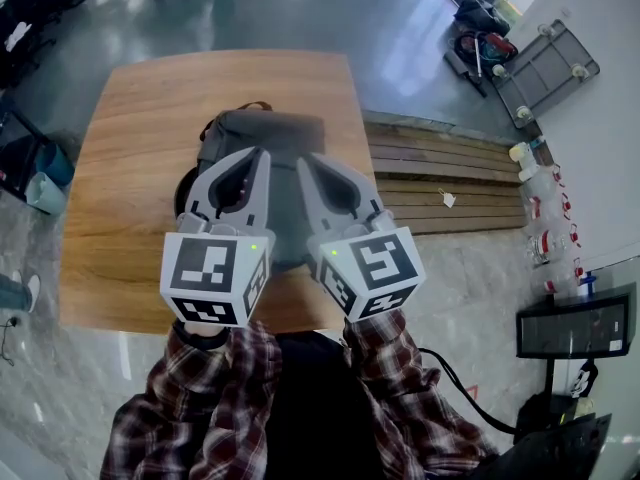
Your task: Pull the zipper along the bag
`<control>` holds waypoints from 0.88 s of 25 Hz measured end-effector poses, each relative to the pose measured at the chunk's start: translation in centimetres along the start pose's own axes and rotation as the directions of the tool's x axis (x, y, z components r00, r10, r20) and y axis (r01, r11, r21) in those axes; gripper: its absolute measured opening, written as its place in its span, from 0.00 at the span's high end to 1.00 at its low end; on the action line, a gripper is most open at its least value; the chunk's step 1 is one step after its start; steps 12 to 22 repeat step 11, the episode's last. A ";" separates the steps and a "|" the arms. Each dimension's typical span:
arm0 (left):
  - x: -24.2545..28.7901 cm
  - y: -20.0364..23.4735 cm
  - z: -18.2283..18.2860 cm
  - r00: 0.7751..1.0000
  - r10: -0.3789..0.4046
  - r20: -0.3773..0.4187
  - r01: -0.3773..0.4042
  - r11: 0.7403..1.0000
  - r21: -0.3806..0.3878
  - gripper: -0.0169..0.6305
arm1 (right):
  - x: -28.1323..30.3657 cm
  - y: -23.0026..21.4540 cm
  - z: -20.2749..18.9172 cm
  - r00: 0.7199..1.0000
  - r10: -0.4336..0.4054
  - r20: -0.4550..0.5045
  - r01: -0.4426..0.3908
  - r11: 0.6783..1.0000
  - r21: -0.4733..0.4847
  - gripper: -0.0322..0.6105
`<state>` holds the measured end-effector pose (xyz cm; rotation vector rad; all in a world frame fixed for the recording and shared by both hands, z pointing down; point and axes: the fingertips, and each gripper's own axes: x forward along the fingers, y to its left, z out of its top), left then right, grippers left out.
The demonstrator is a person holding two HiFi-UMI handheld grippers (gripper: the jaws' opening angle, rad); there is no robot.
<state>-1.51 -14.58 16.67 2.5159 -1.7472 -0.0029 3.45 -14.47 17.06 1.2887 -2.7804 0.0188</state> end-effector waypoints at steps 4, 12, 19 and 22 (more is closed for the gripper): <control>0.0 -0.1 -0.2 1.000 -0.004 -0.004 0.004 1.000 0.000 0.96 | -0.1 0.0 -0.2 1.000 0.000 0.000 0.000 1.000 0.003 0.94; 0.0 -0.6 -0.2 1.000 -0.002 -0.004 0.002 1.000 0.001 0.96 | -0.5 -0.3 0.0 1.000 0.002 0.004 -0.002 1.000 0.008 0.94; 0.0 -0.6 -0.2 1.000 -0.002 -0.004 0.002 1.000 0.001 0.96 | -0.5 -0.3 0.0 1.000 0.002 0.004 -0.002 1.000 0.008 0.94; 0.0 -0.6 -0.2 1.000 -0.002 -0.004 0.002 1.000 0.001 0.96 | -0.5 -0.3 0.0 1.000 0.002 0.004 -0.002 1.000 0.008 0.94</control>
